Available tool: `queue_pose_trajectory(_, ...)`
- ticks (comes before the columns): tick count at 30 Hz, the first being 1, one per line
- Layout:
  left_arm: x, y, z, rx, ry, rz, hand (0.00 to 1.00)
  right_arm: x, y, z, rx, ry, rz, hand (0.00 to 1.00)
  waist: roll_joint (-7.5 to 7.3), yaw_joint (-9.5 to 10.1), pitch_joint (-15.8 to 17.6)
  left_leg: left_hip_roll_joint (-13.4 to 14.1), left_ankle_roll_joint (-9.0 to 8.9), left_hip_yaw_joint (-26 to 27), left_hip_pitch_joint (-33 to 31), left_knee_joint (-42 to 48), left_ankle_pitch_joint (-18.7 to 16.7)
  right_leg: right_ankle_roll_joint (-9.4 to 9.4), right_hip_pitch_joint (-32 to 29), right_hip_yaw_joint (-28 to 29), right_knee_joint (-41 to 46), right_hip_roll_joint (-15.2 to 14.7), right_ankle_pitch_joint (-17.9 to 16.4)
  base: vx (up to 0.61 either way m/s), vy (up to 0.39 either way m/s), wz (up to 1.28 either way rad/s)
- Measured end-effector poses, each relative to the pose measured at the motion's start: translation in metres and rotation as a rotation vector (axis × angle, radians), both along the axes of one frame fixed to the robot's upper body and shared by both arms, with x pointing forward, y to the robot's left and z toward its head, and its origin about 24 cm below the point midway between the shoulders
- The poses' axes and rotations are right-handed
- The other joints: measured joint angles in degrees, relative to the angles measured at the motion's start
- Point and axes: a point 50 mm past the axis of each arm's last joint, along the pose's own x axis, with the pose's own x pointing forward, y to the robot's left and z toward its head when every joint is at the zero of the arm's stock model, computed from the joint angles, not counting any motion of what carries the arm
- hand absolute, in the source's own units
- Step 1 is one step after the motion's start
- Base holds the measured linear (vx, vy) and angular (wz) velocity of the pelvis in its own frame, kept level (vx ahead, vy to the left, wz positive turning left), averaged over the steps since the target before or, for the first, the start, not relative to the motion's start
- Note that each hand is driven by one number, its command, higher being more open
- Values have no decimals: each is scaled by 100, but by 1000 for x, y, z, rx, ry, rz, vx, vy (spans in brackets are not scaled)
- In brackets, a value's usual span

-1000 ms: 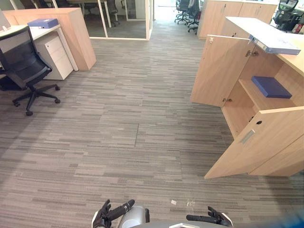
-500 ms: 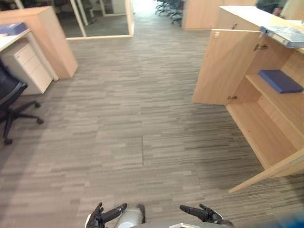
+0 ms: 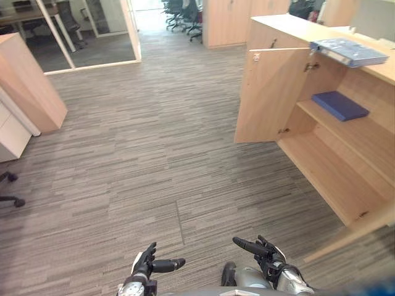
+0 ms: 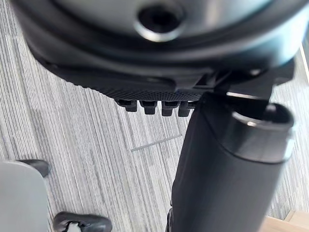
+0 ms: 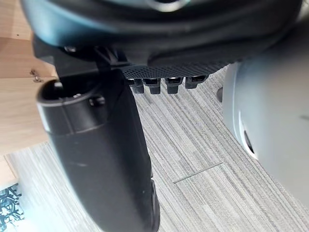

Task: Walk over to the cabinet, pick up the folder, carry it to the office cabinet, place the folder inside the office cabinet, then close the office cabinet door

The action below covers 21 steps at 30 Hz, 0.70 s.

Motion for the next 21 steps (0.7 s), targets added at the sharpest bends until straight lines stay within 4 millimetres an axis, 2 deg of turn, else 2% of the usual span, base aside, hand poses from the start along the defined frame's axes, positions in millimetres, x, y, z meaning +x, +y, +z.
queue_pose_trajectory(1, 1, -3, 0, -10, -4, -12, 100, -3, 0, -1, 4, 8, -10, 100, 67, 7, -24, 175, -55, -150, 95, -98, -64, -313, 103, -192, 8, 143, -171, 384, -248, 67)
queue_pose_trajectory(2, 0, -6, -1, -19, 0, -12, 100, -4, -1, -1, 6, 11, -18, 100, 126, 5, -51, 289, -89, -188, 134, -147, -87, -327, 149, -248, 7, 243, -286, 411, -257, 41)
queue_pose_trajectory(3, -4, -8, -2, -28, 9, 2, 100, -6, -2, -2, 11, 16, -36, 100, 176, 7, -68, 414, -217, -246, 165, -98, -89, -400, 229, -304, -22, 387, -401, 351, -228, 16)
queue_pose_trajectory(5, -5, -7, -2, -39, 13, 21, 100, -11, -1, -4, 28, 39, -64, 100, 172, 9, -78, 717, -554, -318, 95, 684, -274, -537, 692, -365, -349, 791, -584, 485, -328, -2)
queue_pose_trajectory(6, -6, -7, -3, -43, 15, 30, 100, -15, -1, -5, 31, 47, -76, 100, 163, 5, -86, 761, -638, -324, 51, 989, -301, -547, 838, -356, -463, 882, -613, 539, -294, -11)
queue_pose_trajectory(8, -10, -3, -3, -52, 18, 78, 100, -30, -5, -9, 32, 77, -120, 100, 172, -6, -206, 830, -917, -402, -441, 2531, -267, -579, 1252, -258, -818, 1136, -714, 463, -136, -22)
queue_pose_trajectory(9, -12, -2, -3, -66, 11, 134, 100, -40, -8, -11, 24, 99, -124, 100, 228, -10, -306, 831, -1236, -498, -932, 3646, 60, -619, 1407, -145, -964, 1272, -765, 376, -15, -36)
queue_pose_trajectory(10, -14, -1, -3, -73, 12, 163, 100, -44, -10, -12, 20, 109, -126, 100, 259, -7, -325, 840, -1374, -540, -1179, 4165, 287, -633, 1493, -74, -1022, 1328, -790, 459, 22, -54)
queue_pose_trajectory(11, -17, 2, -4, -85, 11, 230, 100, -50, -13, -13, 17, 124, -147, 100, 274, 6, -326, 848, -1467, -496, -1657, 5216, 496, -664, 1669, 119, -1113, 1419, -848, 449, 56, -69)
queue_pose_trajectory(12, -18, 6, -3, -86, 7, 280, 100, -54, -14, -14, 22, 143, -166, 100, 257, 46, -305, 903, -1385, -316, -1926, 5832, 478, -687, 1845, 323, -1173, 1450, -863, 526, 72, -118)
queue_pose_trajectory(13, -18, 12, -3, -81, -1, 337, 100, -55, -13, -15, 24, 156, -157, 100, 173, 95, -264, 987, -1087, 31, -2313, 6357, 309, -723, 2142, 733, -1299, 1441, -881, 508, 95, -120)
queue_pose_trajectory(15, -17, 15, -1, -77, -12, 368, 100, -56, -11, -15, 17, 164, -139, 100, 123, 187, -242, 941, -817, 163, -2687, 6245, 139, -774, 2308, 1153, -1294, 1350, -913, 415, 152, -143)
queue_pose_trajectory(16, -11, 15, 1, -78, -40, 371, 100, -55, -9, -15, 18, 167, -120, 100, 89, 325, -223, 869, -679, 167, -3072, 5774, -51, -779, 2420, 1605, -1300, 1237, -947, 335, 203, -158)
queue_pose_trajectory(17, -7, 16, 3, -77, -54, 373, 100, -53, -7, -15, 23, 165, -112, 100, 34, 352, -175, 798, -649, 96, -3172, 5425, -150, -758, 2489, 1775, -1303, 1167, -958, 327, 218, -155)
queue_pose_trajectory(18, -3, 17, 5, -75, -71, 372, 100, -51, -2, -16, 31, 164, -94, 100, -54, 392, -125, 696, -675, -19, -3251, 4712, -208, -683, 2579, 1972, -1294, 1035, -1001, 326, 241, -144)
queue_pose_trajectory(19, -1, 17, 7, -71, -89, 368, 100, -49, 5, -16, 42, 162, -68, 100, -171, 409, -167, 520, -712, -415, -3274, 3276, -185, -483, 2626, 2322, -1250, 822, -1195, 336, 257, -141)
queue_pose_trajectory(21, -2, 17, 6, -71, -87, 366, 100, -47, 6, -16, 37, 155, -44, 100, -146, 403, -200, 534, -699, -790, -3276, 2408, -91, -340, 2715, 2564, -1229, 732, -1386, 347, 292, -106)
